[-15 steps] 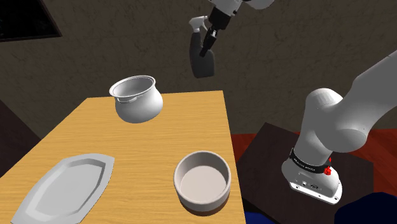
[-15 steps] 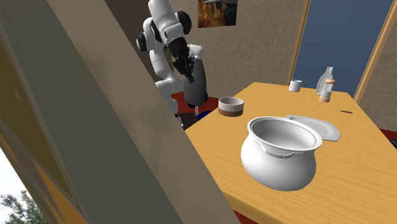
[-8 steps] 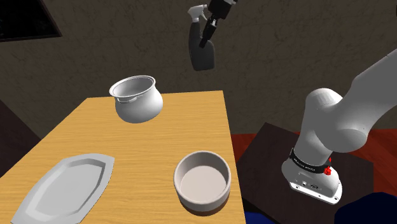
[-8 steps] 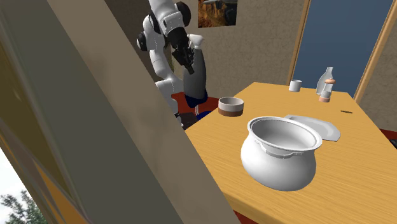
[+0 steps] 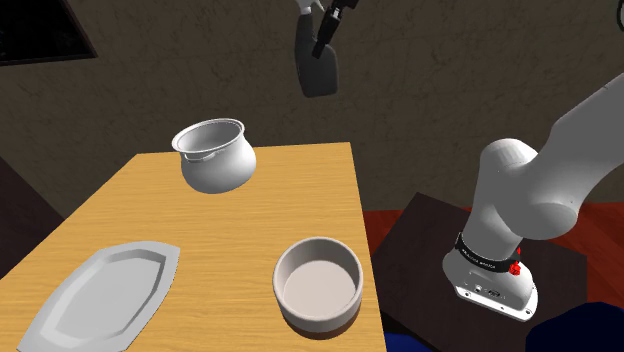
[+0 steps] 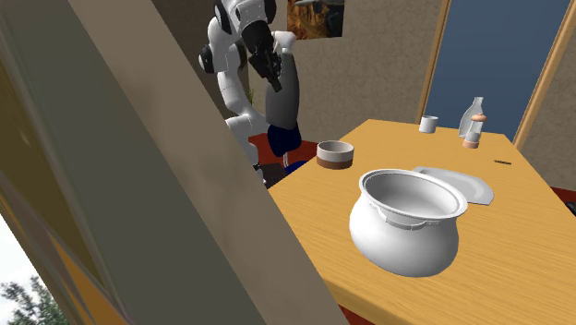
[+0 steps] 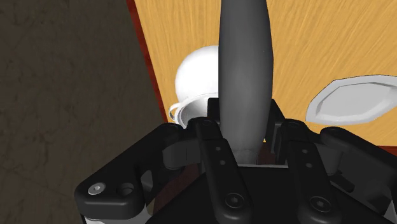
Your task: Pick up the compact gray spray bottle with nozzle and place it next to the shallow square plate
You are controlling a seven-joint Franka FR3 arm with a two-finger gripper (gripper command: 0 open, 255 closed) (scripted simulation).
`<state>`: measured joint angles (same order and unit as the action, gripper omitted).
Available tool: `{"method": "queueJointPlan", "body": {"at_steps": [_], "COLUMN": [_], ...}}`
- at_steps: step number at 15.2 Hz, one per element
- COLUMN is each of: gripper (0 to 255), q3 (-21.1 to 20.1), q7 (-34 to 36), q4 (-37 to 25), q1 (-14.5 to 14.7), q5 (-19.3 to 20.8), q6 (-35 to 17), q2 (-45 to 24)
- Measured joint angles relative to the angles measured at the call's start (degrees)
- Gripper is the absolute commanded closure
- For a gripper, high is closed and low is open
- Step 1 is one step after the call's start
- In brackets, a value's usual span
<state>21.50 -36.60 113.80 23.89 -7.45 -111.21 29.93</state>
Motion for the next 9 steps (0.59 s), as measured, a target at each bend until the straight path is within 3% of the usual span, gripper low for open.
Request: {"method": "queueJointPlan", "body": {"at_steps": [9], "gripper": [255], "q3": [-0.06], "q7": [1.32], "q4": [-8.41], "q1": [0.82], "q5": [-0.5], "q6": [5.48], "q2": [-2.88]}}
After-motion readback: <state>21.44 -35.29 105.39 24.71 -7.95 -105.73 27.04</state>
